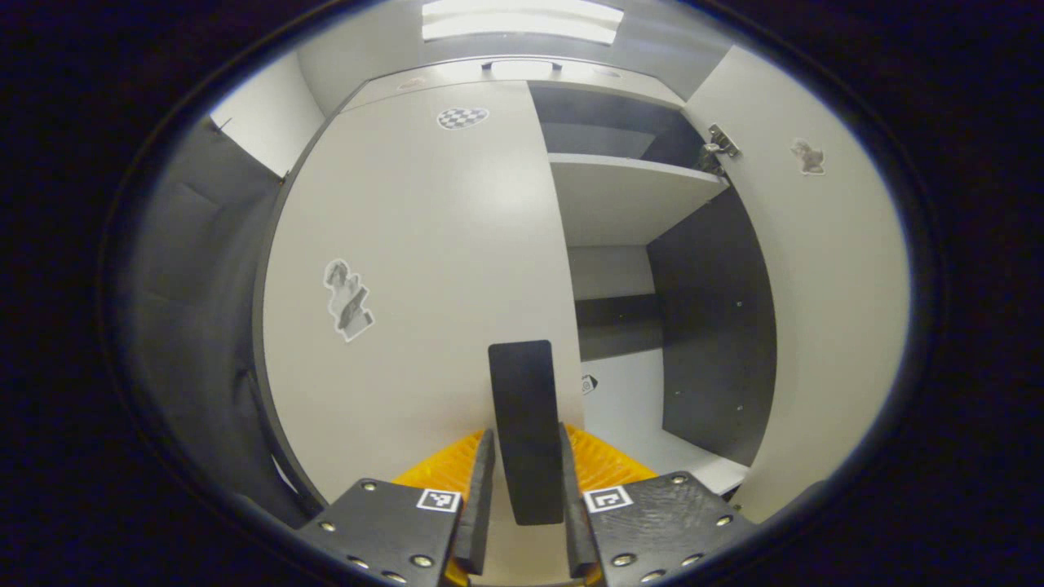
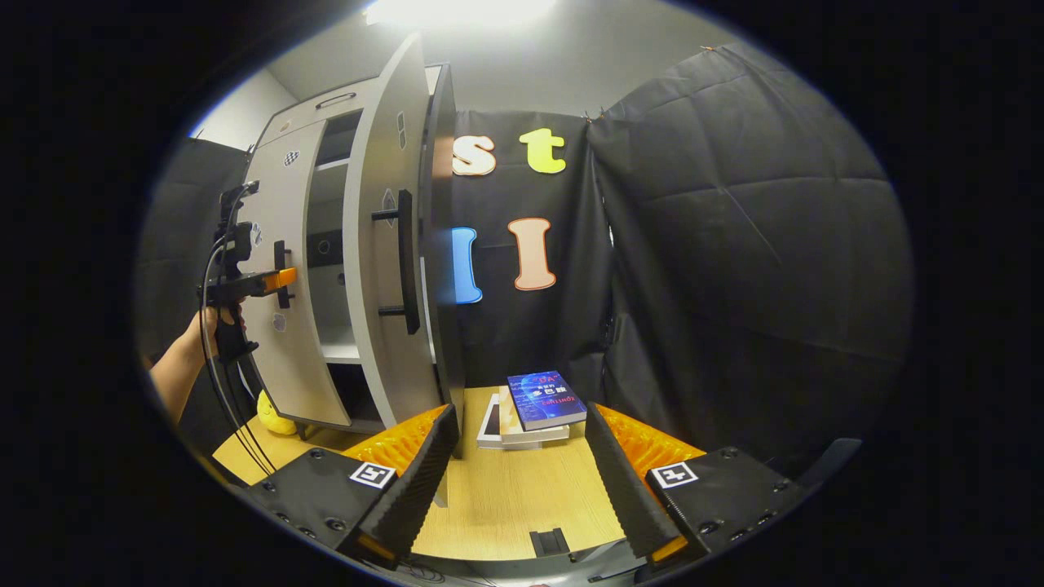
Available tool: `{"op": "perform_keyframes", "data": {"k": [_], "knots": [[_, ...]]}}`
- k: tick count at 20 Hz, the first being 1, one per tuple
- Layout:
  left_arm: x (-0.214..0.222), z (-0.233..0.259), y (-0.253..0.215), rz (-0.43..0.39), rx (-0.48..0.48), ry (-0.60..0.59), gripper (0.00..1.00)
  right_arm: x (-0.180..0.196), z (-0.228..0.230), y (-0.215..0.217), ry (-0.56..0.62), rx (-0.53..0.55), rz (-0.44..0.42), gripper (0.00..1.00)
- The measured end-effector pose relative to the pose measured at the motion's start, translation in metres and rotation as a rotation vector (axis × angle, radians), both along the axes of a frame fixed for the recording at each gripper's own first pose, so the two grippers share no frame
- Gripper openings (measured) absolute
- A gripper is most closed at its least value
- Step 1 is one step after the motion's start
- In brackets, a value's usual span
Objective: Open the right door of the double-door shoe cabinet with the right hand, and open the left door with the left hand.
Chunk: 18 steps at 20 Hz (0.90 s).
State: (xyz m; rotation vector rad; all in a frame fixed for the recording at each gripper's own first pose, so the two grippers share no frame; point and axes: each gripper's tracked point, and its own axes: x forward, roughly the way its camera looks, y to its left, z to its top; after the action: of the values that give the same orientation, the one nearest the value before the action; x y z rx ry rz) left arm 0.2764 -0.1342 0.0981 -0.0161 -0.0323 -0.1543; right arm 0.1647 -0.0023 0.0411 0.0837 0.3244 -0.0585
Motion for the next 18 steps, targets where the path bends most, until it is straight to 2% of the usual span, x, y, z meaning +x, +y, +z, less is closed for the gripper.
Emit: {"op": "perform_keyframes", "data": {"k": [2, 5, 6, 10, 14, 18], "knots": [[-0.002, 0.001, 0.001, -0.004, -0.016, 0.001, 0.30, -0.002, 0.000, 0.002, 0.001, 0.002, 0.009, 0.98], [-0.005, -0.001, 0.000, -0.009, -0.034, 0.017, 0.20, -0.007, -0.001, 0.002, 0.008, -0.020, 0.025, 0.98], [-0.005, -0.002, 0.001, -0.012, -0.030, 0.024, 0.21, -0.008, 0.000, 0.001, 0.006, -0.028, 0.029, 0.98], [-0.012, -0.002, 0.002, -0.046, -0.037, 0.046, 0.12, -0.003, 0.004, 0.005, -0.015, -0.025, 0.055, 0.98], [-0.022, -0.001, 0.006, -0.099, -0.034, 0.062, 0.14, 0.004, 0.007, 0.015, -0.029, -0.009, 0.089, 0.98], [-0.025, -0.002, 0.009, -0.130, -0.033, 0.066, 0.12, 0.007, 0.008, 0.030, -0.042, -0.002, 0.141, 0.96]]}}
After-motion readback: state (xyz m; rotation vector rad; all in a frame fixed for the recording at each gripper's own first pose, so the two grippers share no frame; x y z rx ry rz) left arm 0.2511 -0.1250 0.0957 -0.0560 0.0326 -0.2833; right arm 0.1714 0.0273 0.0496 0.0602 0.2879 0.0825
